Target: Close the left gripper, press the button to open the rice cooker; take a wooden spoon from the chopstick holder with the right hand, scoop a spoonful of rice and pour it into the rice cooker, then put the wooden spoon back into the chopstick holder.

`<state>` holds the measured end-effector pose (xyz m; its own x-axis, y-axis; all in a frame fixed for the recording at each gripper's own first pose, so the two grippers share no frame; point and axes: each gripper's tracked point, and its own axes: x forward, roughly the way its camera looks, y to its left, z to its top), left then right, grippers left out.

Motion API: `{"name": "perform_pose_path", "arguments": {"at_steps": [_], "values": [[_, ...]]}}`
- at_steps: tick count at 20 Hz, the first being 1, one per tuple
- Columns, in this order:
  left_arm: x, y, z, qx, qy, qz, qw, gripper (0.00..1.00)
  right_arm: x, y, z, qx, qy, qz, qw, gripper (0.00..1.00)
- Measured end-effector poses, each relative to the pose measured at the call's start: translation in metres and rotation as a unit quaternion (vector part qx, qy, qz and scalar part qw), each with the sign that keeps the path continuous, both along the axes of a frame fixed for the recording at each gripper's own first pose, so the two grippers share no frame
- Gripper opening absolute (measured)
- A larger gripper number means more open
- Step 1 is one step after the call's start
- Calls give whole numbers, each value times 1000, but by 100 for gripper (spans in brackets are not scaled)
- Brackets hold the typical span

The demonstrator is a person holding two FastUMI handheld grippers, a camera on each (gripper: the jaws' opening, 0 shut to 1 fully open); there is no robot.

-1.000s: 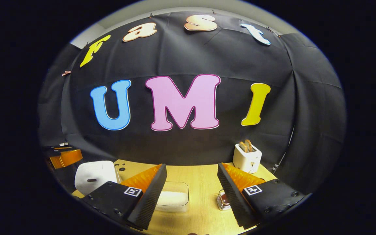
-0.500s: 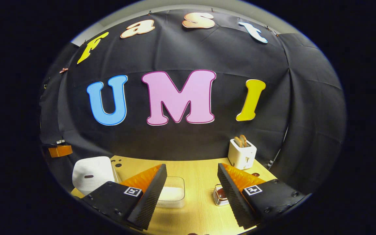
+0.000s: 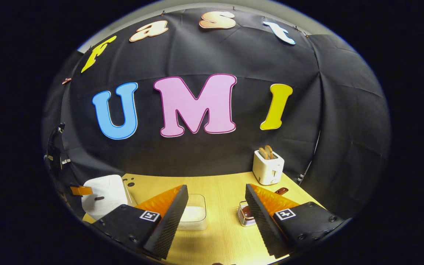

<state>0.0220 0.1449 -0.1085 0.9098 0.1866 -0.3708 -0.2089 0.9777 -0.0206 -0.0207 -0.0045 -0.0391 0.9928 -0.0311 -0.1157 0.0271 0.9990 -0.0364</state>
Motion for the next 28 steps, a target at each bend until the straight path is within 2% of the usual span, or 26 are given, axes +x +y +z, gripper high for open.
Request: {"name": "perform_pose_path", "arguments": {"at_steps": [3, 10, 13, 17, 19, 22, 24, 28], "values": [[2, 2, -15, -16, 9, 0, 1000, 5, -4, -4, -6, -2, 10, -5, 1000, 97], [6, 4, -29, -3, 27, 5, 1000, 6, -6, -10, -16, 9, 27, -12, 1000, 97], [6, 4, -34, 13, 45, 8, 999, 6, -4, -7, -22, 11, 35, -7, 999, 97], [7, 3, -30, 5, 39, 6, 999, 6, -1, 0, -22, 10, 35, 5, 999, 97], [4, 5, -16, 9, 17, 9, 1000, 6, -1, 1, -23, 11, 34, 9, 999, 97], [0, 10, 38, 43, -44, 20, 998, 6, 1, 1, -24, 12, 35, 11, 999, 97], [-3, 12, 75, 47, -81, 29, 995, 8, 1, -1, -25, 15, 36, 10, 999, 97], [-15, 22, 133, 45, -139, 48, 988, 5, 3, -4, -27, 20, 39, 8, 999, 97]]}}
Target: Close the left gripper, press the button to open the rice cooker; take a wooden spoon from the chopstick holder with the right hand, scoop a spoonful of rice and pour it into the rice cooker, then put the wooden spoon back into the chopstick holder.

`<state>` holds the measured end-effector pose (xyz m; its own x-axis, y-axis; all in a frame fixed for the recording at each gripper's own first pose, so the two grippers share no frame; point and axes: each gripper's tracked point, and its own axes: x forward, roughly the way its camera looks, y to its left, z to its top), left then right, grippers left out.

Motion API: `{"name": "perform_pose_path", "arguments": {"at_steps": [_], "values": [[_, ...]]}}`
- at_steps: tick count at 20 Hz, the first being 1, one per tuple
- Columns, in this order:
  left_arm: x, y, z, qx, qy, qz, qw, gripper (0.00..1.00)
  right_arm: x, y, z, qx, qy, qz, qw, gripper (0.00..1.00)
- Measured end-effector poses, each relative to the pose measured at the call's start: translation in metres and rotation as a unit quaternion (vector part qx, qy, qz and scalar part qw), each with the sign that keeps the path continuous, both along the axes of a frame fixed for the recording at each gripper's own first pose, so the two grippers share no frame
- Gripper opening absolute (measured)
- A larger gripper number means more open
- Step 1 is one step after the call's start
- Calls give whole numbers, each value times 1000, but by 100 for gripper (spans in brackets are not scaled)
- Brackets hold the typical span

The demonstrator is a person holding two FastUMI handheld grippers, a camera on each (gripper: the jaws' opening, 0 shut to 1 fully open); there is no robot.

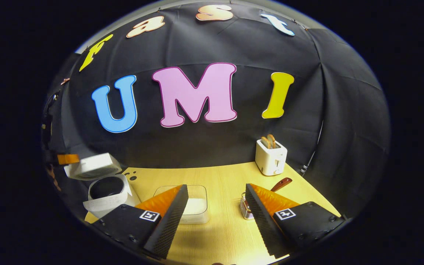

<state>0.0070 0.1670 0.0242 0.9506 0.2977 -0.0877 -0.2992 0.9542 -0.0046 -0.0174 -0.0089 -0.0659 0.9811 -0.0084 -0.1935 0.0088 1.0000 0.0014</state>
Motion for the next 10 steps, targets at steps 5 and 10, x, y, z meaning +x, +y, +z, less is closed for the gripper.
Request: {"name": "perform_pose_path", "arguments": {"at_steps": [5, 10], "values": [[-9, -18, 17, 3, -39, -21, 999, 5, 2, -6, -2, 5, 4, -4, 1000, 97], [-10, -53, -6, -24, -42, -58, 997, 7, 5, -14, -9, 12, 15, -10, 1000, 97]]}}
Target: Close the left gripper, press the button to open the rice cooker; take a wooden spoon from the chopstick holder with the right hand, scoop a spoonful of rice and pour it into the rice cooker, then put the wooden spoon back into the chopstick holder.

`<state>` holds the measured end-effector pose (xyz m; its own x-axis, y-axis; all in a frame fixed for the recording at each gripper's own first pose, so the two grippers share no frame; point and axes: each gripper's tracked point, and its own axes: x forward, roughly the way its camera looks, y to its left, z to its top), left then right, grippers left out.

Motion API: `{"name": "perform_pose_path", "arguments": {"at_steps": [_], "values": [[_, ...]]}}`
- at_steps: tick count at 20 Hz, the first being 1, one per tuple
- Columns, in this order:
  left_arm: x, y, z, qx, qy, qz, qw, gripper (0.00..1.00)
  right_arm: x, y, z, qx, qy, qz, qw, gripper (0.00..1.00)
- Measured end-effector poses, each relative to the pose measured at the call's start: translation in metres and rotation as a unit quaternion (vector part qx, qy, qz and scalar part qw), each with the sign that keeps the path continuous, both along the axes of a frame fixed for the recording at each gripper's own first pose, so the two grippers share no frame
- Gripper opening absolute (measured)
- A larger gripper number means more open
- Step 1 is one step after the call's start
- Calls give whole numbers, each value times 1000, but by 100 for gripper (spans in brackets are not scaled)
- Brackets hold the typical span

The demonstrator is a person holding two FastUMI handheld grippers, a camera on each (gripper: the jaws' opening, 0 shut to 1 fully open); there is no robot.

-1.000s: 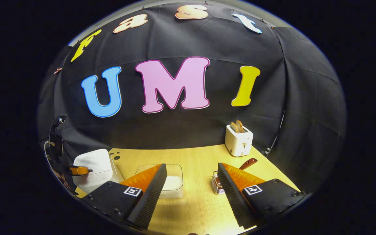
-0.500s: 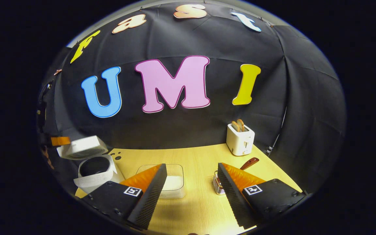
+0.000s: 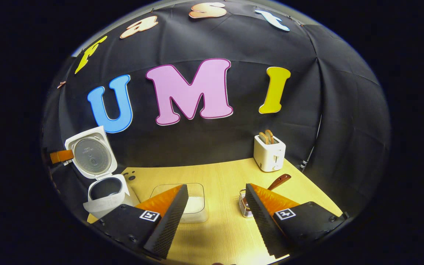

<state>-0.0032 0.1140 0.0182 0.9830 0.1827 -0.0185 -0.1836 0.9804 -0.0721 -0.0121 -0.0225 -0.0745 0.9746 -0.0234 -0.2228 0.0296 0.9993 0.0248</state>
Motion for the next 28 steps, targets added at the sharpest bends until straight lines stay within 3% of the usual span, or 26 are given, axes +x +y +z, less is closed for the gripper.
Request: {"name": "perform_pose_path", "arguments": {"at_steps": [4, 5, 7, 10, 18, 28], "values": [[1, -19, -11, -8, 9, -19, 1000, 23, 4, -11, -4, 1, 6, -8, 1000, 97], [2, -24, -10, -9, 7, -25, 1000, 22, 6, -17, -6, 1, 8, -12, 1000, 97], [1, -42, -14, -9, 6, -52, 999, 48, 9, -31, -12, 6, 18, -19, 1000, 97], [3, -54, -18, 12, 6, -58, 998, 98, 15, -59, -29, 25, 48, -45, 998, 97], [0, -92, -40, 38, 42, -61, 997, 96, 54, -127, -87, 74, 117, -88, 986, 99], [-17, -101, -70, 59, 102, 7, 993, 96, 140, -163, -156, 118, 144, -64, 980, 99]]}}
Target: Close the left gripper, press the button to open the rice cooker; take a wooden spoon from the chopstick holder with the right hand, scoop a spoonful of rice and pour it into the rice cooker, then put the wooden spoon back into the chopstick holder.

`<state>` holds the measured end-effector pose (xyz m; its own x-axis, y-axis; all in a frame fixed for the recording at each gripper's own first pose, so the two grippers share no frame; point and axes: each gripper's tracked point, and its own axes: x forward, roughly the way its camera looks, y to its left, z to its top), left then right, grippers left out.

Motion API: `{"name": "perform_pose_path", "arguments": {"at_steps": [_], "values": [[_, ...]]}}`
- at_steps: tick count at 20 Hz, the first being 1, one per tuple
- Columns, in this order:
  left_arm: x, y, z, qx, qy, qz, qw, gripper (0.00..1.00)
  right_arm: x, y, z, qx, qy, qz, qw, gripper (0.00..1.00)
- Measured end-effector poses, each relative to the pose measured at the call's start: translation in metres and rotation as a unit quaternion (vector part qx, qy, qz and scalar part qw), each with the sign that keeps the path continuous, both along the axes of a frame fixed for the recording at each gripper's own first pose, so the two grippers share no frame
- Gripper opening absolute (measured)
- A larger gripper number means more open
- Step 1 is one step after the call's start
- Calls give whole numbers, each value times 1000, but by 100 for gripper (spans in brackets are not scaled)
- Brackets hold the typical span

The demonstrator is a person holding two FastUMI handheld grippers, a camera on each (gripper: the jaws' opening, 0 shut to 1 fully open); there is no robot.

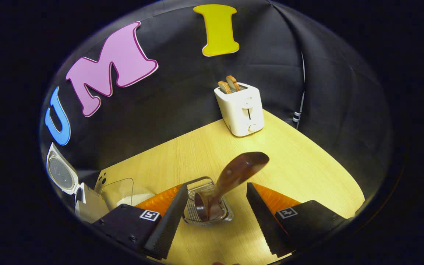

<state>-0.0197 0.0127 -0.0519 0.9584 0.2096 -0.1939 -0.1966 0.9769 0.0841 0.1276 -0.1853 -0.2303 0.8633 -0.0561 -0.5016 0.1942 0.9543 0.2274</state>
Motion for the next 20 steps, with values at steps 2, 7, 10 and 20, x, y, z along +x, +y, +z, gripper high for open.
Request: {"name": "perform_pose_path", "arguments": {"at_steps": [2, 7, 10, 20], "values": [[-6, -7, -10, -13, 10, 10, 1000, 96, 14, -2, -6, -4, -1, 6, 1000, 99], [-15, -22, -29, -10, 27, 21, 999, 96, 39, 0, -25, -2, 4, 24, 1000, 81], [-15, -29, -34, -11, 28, 15, 999, 96, 44, 9, -29, 21, 12, 34, 999, 63], [-9, -24, -32, -34, 12, 6, 999, 96, 41, 14, -18, 9, 24, 27, 999, 12]]}}
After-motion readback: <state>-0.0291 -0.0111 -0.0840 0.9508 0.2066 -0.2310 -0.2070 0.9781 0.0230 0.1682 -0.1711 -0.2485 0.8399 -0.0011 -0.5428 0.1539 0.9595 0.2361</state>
